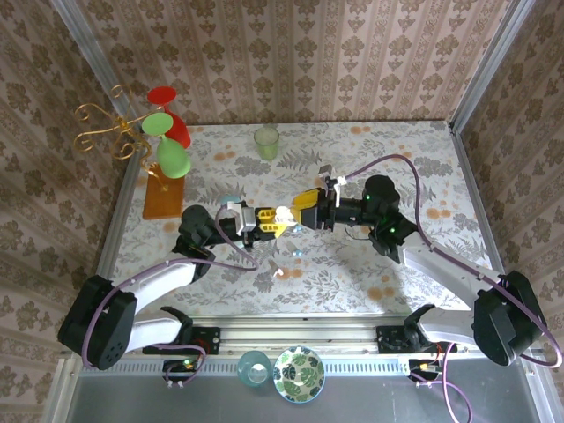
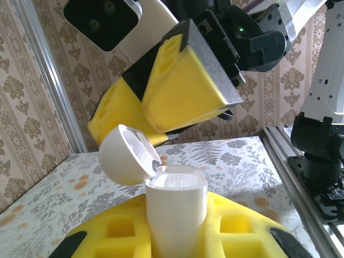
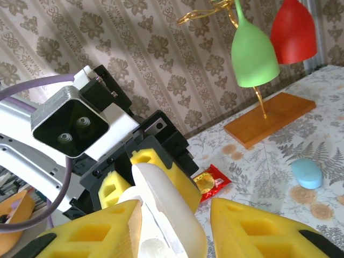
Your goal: Insert the wireless bluetooth earbuds into the charging case
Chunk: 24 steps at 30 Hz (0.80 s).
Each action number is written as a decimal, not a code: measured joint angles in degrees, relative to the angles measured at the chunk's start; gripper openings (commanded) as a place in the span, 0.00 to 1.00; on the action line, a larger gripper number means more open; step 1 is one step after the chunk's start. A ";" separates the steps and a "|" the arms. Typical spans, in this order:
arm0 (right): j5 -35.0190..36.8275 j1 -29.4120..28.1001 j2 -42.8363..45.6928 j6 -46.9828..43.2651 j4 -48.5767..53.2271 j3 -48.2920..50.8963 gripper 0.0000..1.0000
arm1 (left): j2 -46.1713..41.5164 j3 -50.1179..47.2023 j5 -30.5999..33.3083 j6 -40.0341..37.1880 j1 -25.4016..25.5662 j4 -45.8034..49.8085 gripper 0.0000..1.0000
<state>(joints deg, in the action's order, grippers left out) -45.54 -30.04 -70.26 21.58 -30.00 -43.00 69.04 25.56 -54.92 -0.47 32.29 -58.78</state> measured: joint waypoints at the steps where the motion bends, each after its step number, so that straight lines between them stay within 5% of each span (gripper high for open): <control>1: -0.13 0.00 0.00 0.11 -0.20 0.00 0.49 | 0.00 0.00 0.44 0.33 0.00 -0.26 0.01; 15: -0.39 0.11 -0.94 0.42 -6.95 2.14 0.49 | 0.02 2.78 7.80 12.22 0.44 -3.10 0.00; 24: -1.53 0.04 -2.25 1.22 -10.58 2.14 0.36 | 0.00 3.89 8.11 16.63 1.38 -2.82 0.00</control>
<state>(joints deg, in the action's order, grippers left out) -47.07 -30.00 -72.51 22.81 -40.58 -40.86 69.04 29.45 -46.81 16.16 33.67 -61.60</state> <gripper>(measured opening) 0.386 0.177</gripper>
